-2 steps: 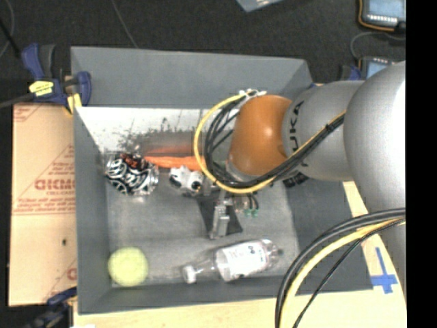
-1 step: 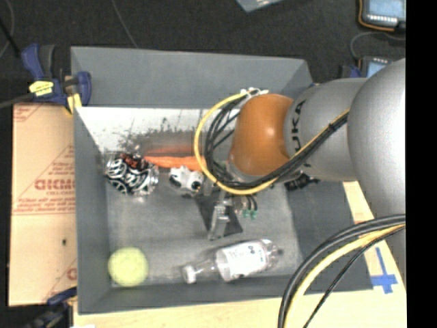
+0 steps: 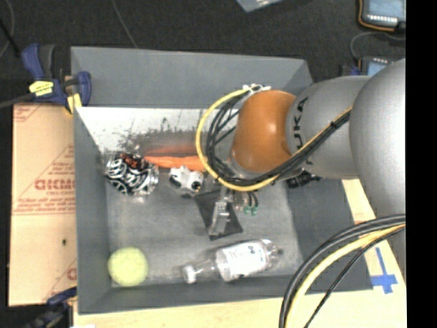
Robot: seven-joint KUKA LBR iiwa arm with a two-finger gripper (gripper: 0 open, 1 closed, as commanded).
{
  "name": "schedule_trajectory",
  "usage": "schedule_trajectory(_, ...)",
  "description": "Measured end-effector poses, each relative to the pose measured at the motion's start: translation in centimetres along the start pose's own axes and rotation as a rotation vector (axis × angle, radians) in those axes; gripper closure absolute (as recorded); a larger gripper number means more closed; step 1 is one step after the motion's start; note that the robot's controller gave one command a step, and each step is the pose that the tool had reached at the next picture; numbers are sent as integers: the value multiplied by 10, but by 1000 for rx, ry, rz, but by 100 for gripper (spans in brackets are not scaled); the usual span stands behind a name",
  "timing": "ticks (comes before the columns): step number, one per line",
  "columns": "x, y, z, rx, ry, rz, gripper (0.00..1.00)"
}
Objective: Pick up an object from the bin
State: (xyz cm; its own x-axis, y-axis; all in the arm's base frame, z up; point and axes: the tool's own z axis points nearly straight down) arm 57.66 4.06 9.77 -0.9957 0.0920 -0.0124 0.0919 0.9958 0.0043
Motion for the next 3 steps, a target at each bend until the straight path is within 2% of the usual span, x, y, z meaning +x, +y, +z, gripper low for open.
schedule_trajectory(1, -11, -22, 18, 0, 1, 32, 0)
schedule_trajectory(2, -12, -34, 22, 2, 4, 55, 0)
schedule_trajectory(3, -9, -26, 13, -1, 0, 119, 100)
